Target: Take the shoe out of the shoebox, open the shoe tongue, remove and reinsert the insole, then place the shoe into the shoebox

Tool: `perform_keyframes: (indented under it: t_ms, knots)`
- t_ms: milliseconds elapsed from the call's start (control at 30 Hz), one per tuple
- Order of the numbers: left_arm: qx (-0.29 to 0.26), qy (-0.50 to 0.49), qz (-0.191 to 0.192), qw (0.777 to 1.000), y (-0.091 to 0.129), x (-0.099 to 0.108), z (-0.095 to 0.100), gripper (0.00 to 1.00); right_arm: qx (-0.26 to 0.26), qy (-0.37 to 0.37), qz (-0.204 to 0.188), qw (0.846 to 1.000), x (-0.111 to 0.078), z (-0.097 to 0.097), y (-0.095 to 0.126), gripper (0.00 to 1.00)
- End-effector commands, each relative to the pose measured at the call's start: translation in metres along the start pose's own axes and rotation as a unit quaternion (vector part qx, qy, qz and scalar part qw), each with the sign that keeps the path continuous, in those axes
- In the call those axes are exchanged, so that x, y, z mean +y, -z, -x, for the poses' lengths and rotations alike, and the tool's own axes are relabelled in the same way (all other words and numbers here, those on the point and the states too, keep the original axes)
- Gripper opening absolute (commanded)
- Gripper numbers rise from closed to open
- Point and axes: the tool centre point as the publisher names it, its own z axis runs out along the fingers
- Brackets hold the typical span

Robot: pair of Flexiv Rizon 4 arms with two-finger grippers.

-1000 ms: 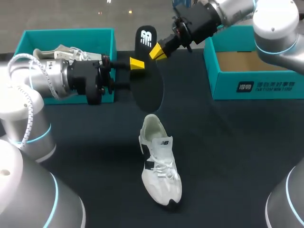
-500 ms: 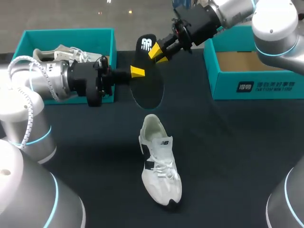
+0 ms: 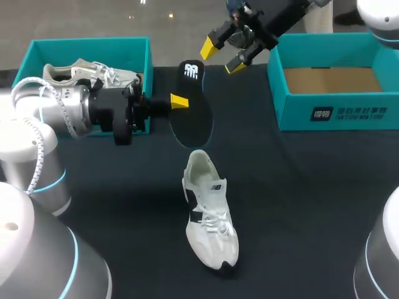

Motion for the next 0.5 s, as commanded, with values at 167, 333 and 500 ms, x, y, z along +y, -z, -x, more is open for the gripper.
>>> perform_keyframes:
  t_ms: [167,333,500]
  knots:
    - [0.01,0.006,0.001,1.0,-0.003,0.001,-0.011,0.0,-0.145,0.035,-0.016,0.989,0.004,-0.022,0.026,1.0]
    - [0.015,0.007,0.005,1.0,-0.003,0.001,-0.013,0.0,-0.184,0.062,-0.012,0.981,0.007,-0.032,0.029,1.0]
    - [0.021,0.005,0.008,1.0,-0.003,0.001,-0.014,0.0,-0.221,0.082,-0.005,0.972,0.008,-0.045,0.03,1.0]
